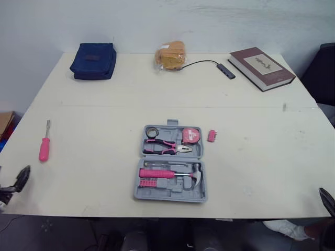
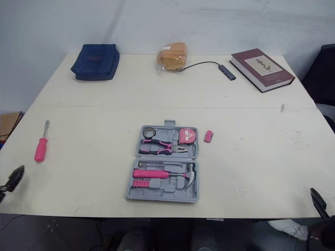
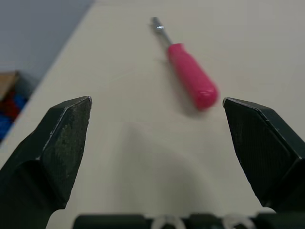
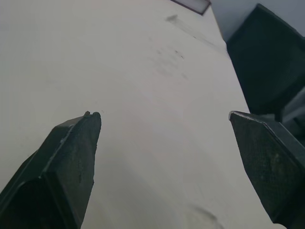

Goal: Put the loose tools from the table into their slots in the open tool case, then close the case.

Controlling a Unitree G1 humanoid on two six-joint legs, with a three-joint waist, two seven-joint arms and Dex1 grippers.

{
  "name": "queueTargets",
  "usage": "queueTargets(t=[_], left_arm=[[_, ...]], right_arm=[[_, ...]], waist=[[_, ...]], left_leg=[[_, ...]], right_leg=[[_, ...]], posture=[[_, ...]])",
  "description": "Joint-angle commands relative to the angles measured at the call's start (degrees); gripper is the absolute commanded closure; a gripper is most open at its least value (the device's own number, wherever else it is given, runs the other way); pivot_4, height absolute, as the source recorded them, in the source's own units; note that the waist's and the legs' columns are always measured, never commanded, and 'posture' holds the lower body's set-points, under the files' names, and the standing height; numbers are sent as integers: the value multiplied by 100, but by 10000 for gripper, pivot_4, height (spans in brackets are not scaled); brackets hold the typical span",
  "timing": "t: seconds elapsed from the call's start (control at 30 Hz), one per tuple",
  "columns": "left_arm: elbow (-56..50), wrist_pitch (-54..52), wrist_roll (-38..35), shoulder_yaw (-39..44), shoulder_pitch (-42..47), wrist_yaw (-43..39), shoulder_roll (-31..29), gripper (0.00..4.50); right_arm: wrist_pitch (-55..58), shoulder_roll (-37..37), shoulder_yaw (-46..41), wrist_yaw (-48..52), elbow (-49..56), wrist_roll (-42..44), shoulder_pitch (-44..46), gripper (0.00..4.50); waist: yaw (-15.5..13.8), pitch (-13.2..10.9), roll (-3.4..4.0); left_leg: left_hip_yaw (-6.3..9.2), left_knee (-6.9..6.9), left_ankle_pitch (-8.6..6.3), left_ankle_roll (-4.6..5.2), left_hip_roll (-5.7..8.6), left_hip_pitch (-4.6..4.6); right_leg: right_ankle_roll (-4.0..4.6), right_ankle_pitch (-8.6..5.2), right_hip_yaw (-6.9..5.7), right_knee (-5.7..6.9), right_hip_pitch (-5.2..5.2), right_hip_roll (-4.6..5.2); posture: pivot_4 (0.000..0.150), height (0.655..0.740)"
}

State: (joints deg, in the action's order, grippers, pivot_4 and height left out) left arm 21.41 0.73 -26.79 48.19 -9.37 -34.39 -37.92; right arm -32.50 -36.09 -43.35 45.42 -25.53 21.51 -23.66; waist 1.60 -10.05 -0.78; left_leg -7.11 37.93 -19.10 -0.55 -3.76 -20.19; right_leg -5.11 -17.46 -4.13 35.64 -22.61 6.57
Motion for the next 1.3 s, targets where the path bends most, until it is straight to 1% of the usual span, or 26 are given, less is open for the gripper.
queueTargets(t=[0.03, 0.13, 0.2, 0.3, 0.4, 0.5, 0.57, 0.7, 0.77, 0.87, 0.97, 1.13, 1.2, 1.3], left_arm=[[-148, 69, -174, 228, 135, 295, -15, 236], [-340, -42, -273, 136, 307, 389, -4, 236], [-543, -65, -191, -92, 335, 325, -22, 236], [-907, -217, -274, -373, 359, 150, 30, 236], [-1409, -360, -366, -802, 376, -250, 32, 236], [-1743, -370, -424, -1136, 551, -562, 13, 236], [-2213, -595, -609, -1391, 604, -677, 92, 236], [-3274, -1157, -1056, -2021, 626, -994, 157, 236], [-3590, -1257, -1077, -2314, 682, -1137, 132, 236], [-3984, -1369, -1043, -2677, 775, -1248, 114, 236], [-4445, -1739, -1216, -3054, 784, -1403, 36, 236], [-4778, -1954, -1225, -3342, 828, -1435, 43, 236], [-4783, -1988, -1231, -3371, 869, -1407, 83, 236], [-4804, -1990, -1200, -3449, 888, -1450, 101, 236]], right_arm=[[-171, 69, -115, -82, 17, 153, -40, 0], [-152, 164, 20, -17, 149, 246, 34, 0], [-53, 246, 160, 6, 349, 324, 143, 0], [231, 325, 482, 59, 654, 407, 367, 0], [738, 399, 960, 101, 1262, 520, 597, 0], [1342, 469, 1513, 64, 2131, 627, 806, 0], [1969, 496, 1827, -261, 2700, 633, 1029, 0], [3923, 397, 2752, -1123, 3877, 421, 1585, 0], [4373, 492, 3077, -1375, 4213, 354, 1893, 0], [4912, 661, 3237, -1803, 4386, 305, 2232, 0], [5441, 909, 3389, -2352, 4346, 164, 2681, 0], [5796, 1078, 3746, -2749, 4159, -331, 3202, 0], [5854, 1329, 3746, -3037, 3992, -399, 3417, 0], [5910, 1569, 3881, -3411, 3699, -758, 3737, 0]], waist=[[2, 0, 1], [3, 1, 4], [15, 1, 2], [30, 1, 3], [26, 1, 4], [9, -1, 8], [4, -2, 9], [8, -2, 8], [5, -3, 11], [1, -4, 12], [1, -3, 10], [2, -3, 11], [14, -3, 10], [21, -3, 11]], left_leg=[[2, -2, 0, -2, -1, 0], [2, -6, 0, -6, -1, 0], [1, -9, 0, -7, -1, 0], [-4, -10, 1, -8, 0, 0], [-8, -10, 2, -8, 0, 3], [-6, -10, 3, -11, 0, -1], [-4, -10, 5, -15, 0, -5], [-4, -10, 7, -14, 2, -11], [-3, -10, 11, -12, 0, -13], [0, -10, 24, 6, 1, -21], [0, -10, 26, 8, 3, -31], [-5, 11, 49, -11, 9, -99], [-7, 11, 50, -11, 7, -99], [-7, 12, 51, -11, 4, -98]], right_leg=[[2, -1, 9, 0, 0, 0], [3, -2, 14, 2, -2, 0], [3, -2, 13, 1, -3, -1], [1, -1, 19, 2, -3, -2], [-1, 1, 25, 4, -4, -2], [1, 0, 24, 8, -11, -3], [3, -1, 22, 13, -16, -4], [2, 0, 25, 12, -18, -3], [3, -1, 23, 13, -22, -4], [6, -2, 21, 15, -31, -10], [5, -2, 19, 12, -38, -14], [-1, 1, 11, 27, -105, -36], [-1, 2, -5, 27, -106, -46], [-2, 2, -17, 31, -107, -59]], posture=[[1500, 7400], [1500, 7400], [1500, 7400], [1500, 7400], [1500, 7400], [1500, 7400], [1500, 7400], [1500, 7400], [1500, 7400], [1500, 7400], [1500, 7400], [1500, 7400], [1500, 7400], [1500, 7400]])
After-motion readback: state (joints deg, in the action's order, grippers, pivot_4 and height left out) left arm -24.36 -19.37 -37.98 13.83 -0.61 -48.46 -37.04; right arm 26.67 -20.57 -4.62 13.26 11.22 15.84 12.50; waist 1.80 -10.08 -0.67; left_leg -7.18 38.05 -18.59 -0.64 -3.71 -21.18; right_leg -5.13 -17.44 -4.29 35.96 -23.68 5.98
